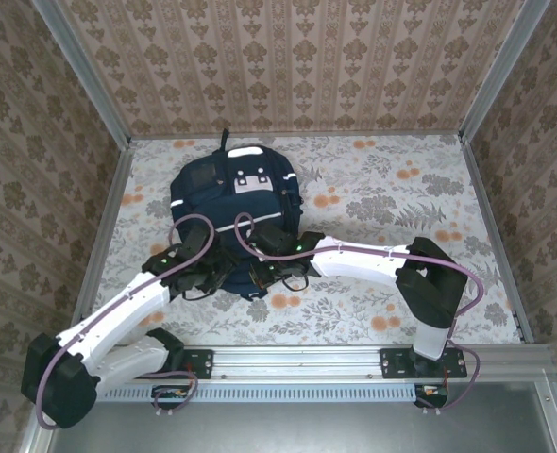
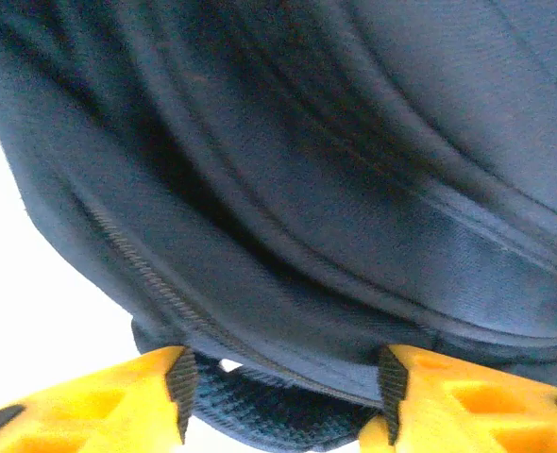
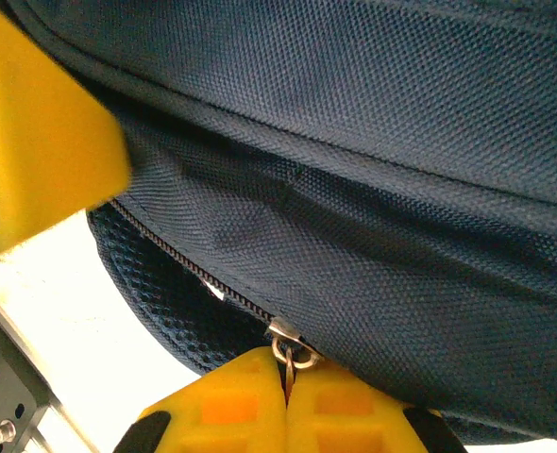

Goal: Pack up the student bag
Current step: Zip the student bag at the center of the table.

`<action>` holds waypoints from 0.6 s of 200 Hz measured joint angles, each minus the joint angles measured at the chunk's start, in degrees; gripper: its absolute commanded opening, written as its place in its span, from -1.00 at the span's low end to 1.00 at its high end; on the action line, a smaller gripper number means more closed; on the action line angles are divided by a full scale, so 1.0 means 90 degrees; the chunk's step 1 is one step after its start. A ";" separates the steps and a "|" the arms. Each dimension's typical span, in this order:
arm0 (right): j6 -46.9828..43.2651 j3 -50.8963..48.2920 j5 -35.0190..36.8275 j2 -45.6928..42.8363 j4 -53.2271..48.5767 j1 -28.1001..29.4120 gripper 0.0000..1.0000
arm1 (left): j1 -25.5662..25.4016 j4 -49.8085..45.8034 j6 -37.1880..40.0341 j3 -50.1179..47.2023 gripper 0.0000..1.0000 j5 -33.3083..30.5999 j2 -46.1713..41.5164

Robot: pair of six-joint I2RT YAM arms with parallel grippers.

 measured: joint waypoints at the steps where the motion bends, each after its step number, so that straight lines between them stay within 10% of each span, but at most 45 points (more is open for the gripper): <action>1: -0.0002 0.0000 -0.0005 0.0000 -0.0002 0.0000 -1.00 | -0.0012 0.0015 -0.0022 0.0000 0.38 -0.0015 0.0005; 39: -0.0002 -0.0002 -0.0041 0.0000 0.0000 0.0000 -1.00 | -0.0556 0.0563 -0.0583 0.0000 0.49 -0.0678 0.0403; 79: -0.0005 -0.0007 -0.0063 0.0000 0.0002 -0.0005 -1.00 | -0.0806 0.0804 -0.0901 -0.0010 -0.98 -0.1161 0.1013; 120: -0.0053 -0.0012 -0.0131 -0.0002 0.0051 -0.0090 -1.00 | -0.0826 0.0437 -0.1056 0.0005 -1.00 -0.1447 0.0804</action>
